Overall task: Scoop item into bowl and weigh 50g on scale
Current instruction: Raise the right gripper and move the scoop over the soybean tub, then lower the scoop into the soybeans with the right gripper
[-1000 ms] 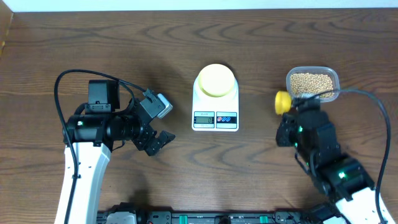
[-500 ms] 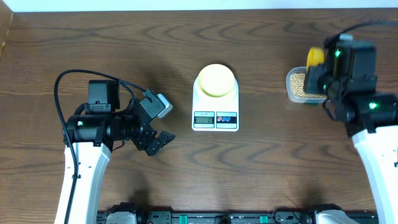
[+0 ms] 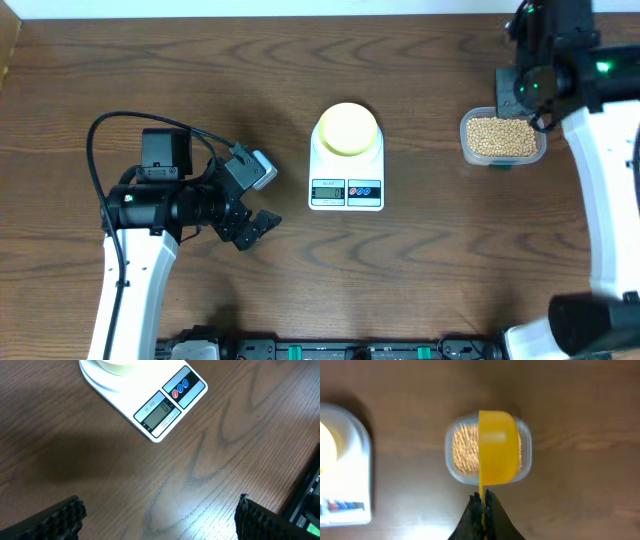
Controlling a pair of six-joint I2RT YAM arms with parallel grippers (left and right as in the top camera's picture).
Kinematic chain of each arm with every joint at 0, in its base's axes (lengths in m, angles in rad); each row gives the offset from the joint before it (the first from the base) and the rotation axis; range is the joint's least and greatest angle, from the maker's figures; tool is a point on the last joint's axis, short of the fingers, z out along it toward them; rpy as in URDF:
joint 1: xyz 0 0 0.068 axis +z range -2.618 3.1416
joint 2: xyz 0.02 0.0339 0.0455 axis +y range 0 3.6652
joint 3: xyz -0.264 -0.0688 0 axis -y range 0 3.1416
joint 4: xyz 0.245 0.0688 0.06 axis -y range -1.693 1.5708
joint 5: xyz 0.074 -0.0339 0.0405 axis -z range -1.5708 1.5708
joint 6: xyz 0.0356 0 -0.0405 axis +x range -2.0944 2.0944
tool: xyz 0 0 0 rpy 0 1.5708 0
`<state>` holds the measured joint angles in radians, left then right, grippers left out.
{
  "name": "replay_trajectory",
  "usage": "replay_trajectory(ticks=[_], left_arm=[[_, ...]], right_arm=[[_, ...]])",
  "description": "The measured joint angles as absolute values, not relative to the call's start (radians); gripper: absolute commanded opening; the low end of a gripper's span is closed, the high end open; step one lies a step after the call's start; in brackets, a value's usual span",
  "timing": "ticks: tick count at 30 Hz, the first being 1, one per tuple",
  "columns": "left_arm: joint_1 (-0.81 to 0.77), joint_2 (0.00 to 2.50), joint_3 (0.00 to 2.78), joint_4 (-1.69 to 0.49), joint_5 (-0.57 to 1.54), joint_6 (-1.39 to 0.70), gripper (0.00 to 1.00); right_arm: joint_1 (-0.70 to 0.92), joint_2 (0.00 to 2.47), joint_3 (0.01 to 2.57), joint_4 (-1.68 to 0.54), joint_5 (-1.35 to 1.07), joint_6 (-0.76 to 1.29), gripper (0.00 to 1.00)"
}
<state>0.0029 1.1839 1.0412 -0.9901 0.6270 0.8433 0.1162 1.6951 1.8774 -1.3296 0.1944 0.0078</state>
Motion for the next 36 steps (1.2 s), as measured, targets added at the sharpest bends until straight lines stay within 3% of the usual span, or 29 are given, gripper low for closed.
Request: replay_trajectory(ticks=[19,36], left_arm=[[0.003,1.184,1.041,-0.99,0.627,0.843,0.98],[0.003,1.184,1.041,-0.99,0.627,0.844,0.98]], right_arm=[[0.116,1.915,1.88,-1.375,0.39,-0.038,0.01],[0.081,1.959,1.88,-1.32,0.303,-0.063,0.01]])
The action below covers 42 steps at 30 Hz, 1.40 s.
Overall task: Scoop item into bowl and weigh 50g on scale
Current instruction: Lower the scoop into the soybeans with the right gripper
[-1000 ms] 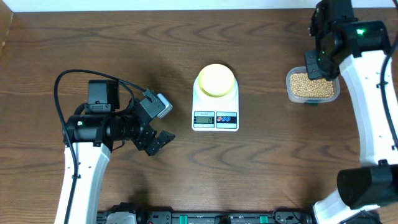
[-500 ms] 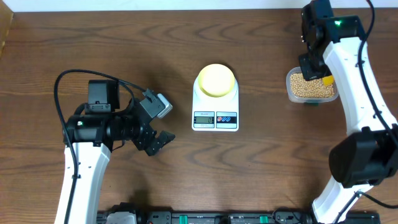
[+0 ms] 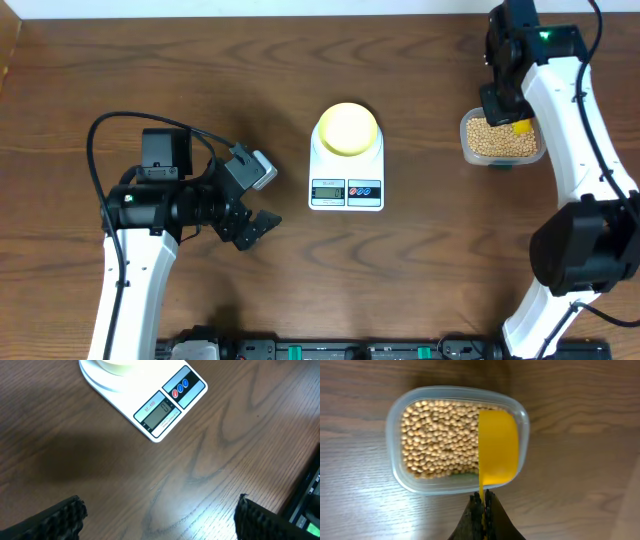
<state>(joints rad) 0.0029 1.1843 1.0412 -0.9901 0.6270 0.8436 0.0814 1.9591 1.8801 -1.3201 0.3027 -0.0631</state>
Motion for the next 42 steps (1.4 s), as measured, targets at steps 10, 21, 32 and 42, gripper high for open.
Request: replay_trajectory(ticks=[10,21,32,42], left_arm=[[0.003,1.184,1.041,-0.99,0.627,0.844,0.98],[0.003,1.184,1.041,-0.991,0.627,0.844,0.98],[0.003,1.184,1.041,-0.99,0.627,0.844,0.98],[0.003,1.184,1.041,-0.99,0.627,0.844,0.98]], right_arm=[[-0.094,1.808,1.88,-1.398,0.057,-0.117,0.01],[-0.241,1.509,1.644,-1.196,-0.13,-0.223,0.01],[-0.118,1.555,1.494,-1.008,-0.039,-0.244,0.01],[-0.056,1.667,1.485,-0.99,0.095,-0.246,0.01]])
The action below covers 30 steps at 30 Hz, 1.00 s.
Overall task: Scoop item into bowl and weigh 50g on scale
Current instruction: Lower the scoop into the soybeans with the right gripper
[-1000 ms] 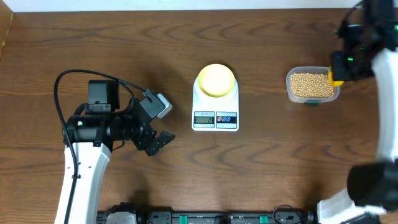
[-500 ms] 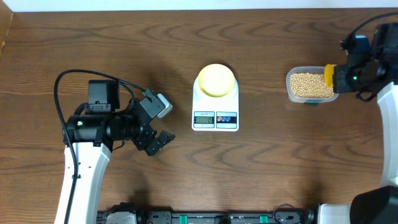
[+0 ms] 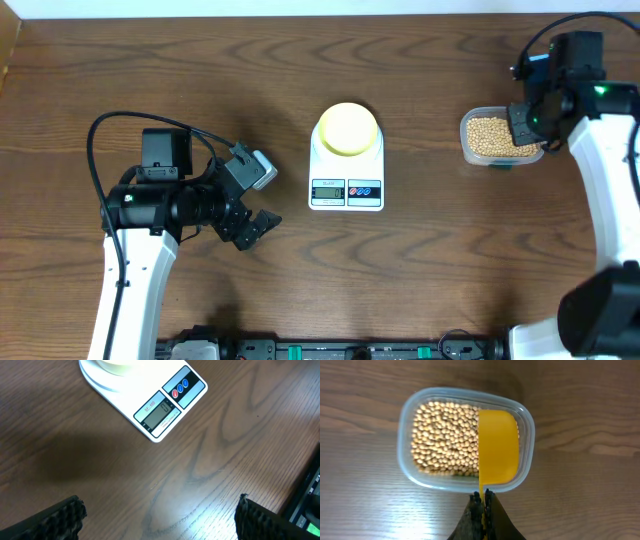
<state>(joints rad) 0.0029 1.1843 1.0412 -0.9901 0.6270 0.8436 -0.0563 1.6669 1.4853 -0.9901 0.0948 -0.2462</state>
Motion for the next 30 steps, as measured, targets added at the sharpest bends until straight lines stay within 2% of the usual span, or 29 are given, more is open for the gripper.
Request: replay_trajectory(ticks=[30], left_arm=[[0.003,1.184,1.041,-0.99,0.627,0.844,0.98]], right_arm=[[-0.056,1.779,1.481,-0.948,0.194,-0.243,0.01]])
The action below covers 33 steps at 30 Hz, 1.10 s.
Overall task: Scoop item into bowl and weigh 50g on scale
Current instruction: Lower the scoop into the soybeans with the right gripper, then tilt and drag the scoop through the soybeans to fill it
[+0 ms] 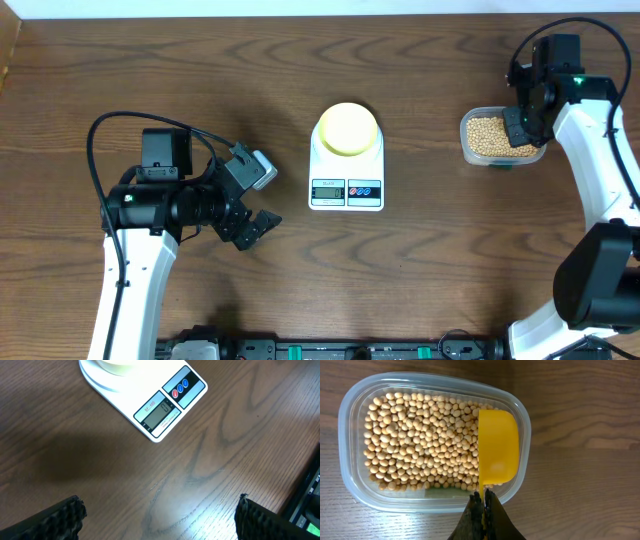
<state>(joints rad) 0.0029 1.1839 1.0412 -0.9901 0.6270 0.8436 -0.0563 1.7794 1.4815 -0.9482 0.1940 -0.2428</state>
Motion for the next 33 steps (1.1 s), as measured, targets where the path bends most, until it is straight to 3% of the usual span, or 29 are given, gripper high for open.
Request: replay_trajectory(ticks=[33], left_arm=[[0.003,1.184,1.041,-0.99,0.627,0.844,0.98]], right_arm=[[-0.111,1.826,1.481,-0.958,-0.076,-0.209,0.01]])
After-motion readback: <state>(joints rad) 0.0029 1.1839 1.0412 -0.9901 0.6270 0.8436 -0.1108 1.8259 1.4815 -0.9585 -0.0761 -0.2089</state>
